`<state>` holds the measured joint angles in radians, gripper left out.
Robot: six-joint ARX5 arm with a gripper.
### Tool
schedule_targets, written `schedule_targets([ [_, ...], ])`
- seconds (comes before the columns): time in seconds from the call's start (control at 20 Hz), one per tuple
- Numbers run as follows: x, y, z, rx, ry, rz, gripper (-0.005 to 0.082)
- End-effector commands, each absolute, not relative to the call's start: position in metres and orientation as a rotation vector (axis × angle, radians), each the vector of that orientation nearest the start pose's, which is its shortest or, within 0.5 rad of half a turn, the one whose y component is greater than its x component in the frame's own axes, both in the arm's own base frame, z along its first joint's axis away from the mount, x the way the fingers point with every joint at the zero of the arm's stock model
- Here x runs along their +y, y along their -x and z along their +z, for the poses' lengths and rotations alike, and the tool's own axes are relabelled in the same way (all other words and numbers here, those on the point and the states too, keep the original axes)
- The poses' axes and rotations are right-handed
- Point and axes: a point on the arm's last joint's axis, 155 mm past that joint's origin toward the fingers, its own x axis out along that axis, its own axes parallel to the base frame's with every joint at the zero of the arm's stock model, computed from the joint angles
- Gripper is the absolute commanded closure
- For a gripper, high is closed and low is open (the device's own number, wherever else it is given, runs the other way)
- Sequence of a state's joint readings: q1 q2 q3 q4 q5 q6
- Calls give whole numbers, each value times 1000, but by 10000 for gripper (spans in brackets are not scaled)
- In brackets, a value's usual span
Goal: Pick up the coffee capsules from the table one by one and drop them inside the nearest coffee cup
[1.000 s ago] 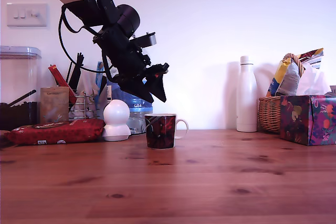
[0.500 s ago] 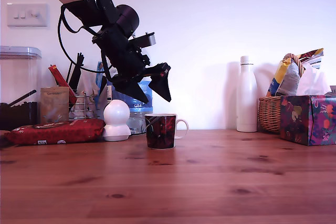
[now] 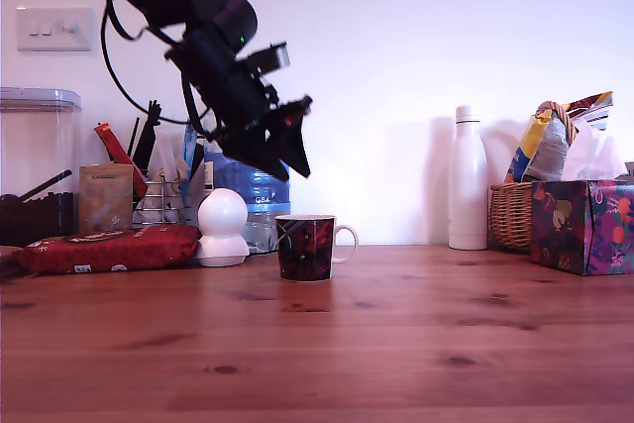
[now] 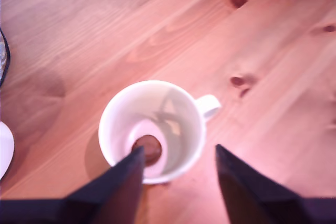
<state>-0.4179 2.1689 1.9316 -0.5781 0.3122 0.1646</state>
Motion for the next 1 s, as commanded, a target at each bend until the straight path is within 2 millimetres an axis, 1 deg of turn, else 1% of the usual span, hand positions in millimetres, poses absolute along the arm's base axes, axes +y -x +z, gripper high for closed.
schedule_targets([
  [0.0,-288,-508,162,757,-192,-775,786],
  [0.2,-276,-497,159,820,-190,-774,789],
  [0.55,-233,-487,163,893,-160,-719,789],
  [0.8,-204,-468,138,913,-146,-682,789],
  [0.95,-183,-454,132,888,-97,-633,789],
])
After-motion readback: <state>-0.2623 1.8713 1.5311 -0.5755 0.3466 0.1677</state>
